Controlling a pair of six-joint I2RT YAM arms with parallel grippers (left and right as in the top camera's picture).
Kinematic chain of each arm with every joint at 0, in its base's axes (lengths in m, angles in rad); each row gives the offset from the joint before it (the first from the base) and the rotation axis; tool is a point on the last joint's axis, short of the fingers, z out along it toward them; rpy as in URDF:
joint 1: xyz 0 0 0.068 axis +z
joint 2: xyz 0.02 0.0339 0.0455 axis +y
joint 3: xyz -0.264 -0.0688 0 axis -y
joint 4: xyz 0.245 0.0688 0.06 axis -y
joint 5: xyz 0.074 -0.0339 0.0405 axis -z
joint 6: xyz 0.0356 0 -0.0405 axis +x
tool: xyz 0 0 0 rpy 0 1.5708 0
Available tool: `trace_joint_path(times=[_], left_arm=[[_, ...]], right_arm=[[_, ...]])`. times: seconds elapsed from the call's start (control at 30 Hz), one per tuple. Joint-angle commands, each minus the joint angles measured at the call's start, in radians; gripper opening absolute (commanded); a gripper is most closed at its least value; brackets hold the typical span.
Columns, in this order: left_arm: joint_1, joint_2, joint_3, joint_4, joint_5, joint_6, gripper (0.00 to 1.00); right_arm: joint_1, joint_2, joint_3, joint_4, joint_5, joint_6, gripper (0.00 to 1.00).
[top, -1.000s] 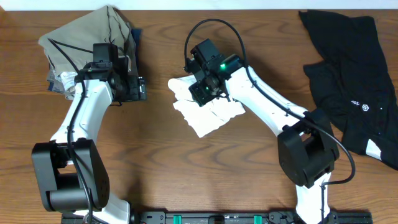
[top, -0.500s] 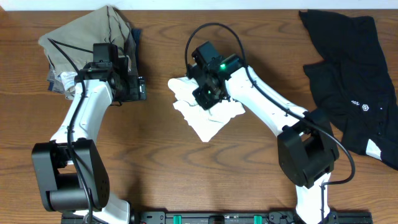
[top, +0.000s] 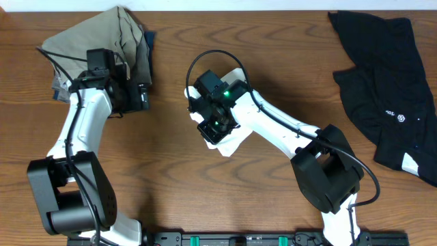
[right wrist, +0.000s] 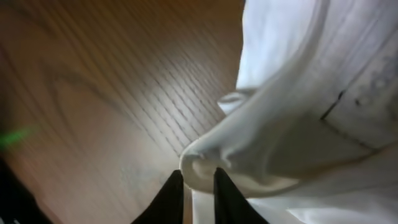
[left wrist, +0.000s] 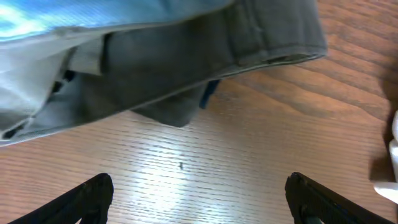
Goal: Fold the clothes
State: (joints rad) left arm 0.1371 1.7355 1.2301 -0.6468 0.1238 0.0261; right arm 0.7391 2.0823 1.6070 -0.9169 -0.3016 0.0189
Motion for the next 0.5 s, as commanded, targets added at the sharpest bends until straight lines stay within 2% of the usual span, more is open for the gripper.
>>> trace_joint_path(times=[0.0,0.2,0.27,0.37,0.47], left_arm=[[0.008,-0.017,0.018,-0.003,-0.004,-0.002,0.89],[0.008,-0.017,0.018,-0.008,0.012,-0.047,0.89],[0.008,-0.017,0.018,-0.018,0.056,-0.047,0.89],[0.008,-0.017,0.018,-0.036,0.145,-0.047,0.89],[0.007,-0.017,0.018,-0.053,0.285,-0.047,0.89]], right_arm=[[-0.002,-0.019,-0.006,0.029,-0.017,0.001,0.2],[-0.025,-0.049,0.068,0.029,-0.017,-0.021,0.2],[-0.055,-0.087,0.116,0.022,-0.016,-0.021,0.3],[-0.121,-0.152,0.181,0.011,-0.016,-0.02,0.6],[-0.212,-0.204,0.226,0.007,-0.016,-0.015,0.73]])
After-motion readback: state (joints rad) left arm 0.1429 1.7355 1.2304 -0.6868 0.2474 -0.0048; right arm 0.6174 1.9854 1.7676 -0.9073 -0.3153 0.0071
